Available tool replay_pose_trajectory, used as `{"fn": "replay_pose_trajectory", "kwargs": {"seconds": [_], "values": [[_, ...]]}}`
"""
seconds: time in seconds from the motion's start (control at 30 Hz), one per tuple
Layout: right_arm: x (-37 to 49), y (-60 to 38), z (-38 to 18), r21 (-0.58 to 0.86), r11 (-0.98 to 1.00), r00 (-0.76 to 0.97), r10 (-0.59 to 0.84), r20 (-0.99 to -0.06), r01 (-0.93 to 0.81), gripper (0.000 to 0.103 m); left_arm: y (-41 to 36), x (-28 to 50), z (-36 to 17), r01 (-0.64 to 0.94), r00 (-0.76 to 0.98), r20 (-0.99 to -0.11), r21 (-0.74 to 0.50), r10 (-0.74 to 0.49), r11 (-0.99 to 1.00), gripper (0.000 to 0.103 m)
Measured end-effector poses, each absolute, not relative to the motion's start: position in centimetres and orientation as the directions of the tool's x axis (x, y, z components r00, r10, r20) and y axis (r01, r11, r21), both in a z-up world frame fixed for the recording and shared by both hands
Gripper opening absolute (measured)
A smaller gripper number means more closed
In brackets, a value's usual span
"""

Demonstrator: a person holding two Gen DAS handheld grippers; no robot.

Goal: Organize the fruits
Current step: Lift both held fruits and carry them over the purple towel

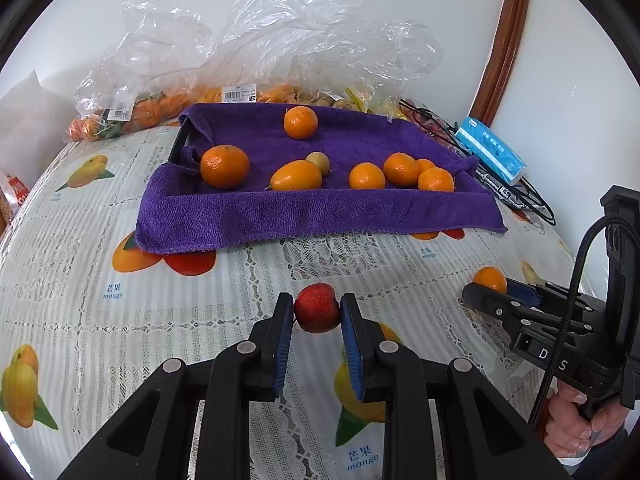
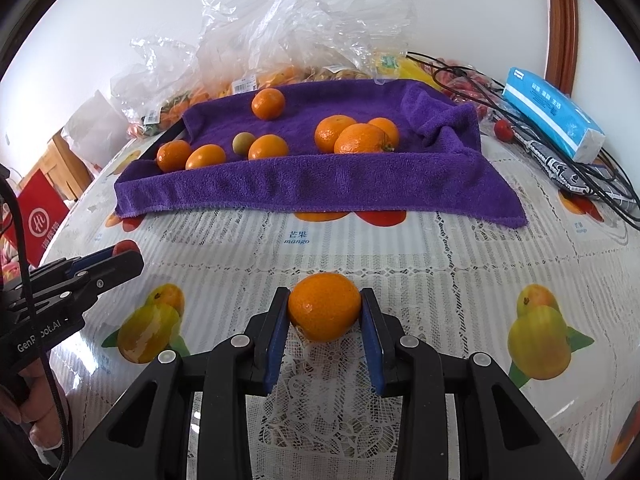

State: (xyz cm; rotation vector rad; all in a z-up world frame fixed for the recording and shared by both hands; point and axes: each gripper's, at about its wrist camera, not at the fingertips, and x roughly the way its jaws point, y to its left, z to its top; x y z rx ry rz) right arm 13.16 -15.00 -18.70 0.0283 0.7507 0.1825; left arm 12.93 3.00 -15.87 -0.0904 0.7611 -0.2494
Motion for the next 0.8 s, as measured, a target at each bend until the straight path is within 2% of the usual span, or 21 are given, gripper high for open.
{"fn": "replay_pose_trajectory", "kwargs": {"seconds": [0.8], "values": [[12.33, -15.44, -17.75, 0.109, 0.984, 0.744, 0.177, -0.644, -0.141, 0.034, 3.10, 12.61, -15.50, 0.196, 0.702, -0.657, -0.192, -0.275, 0.962, 0.023]]}}
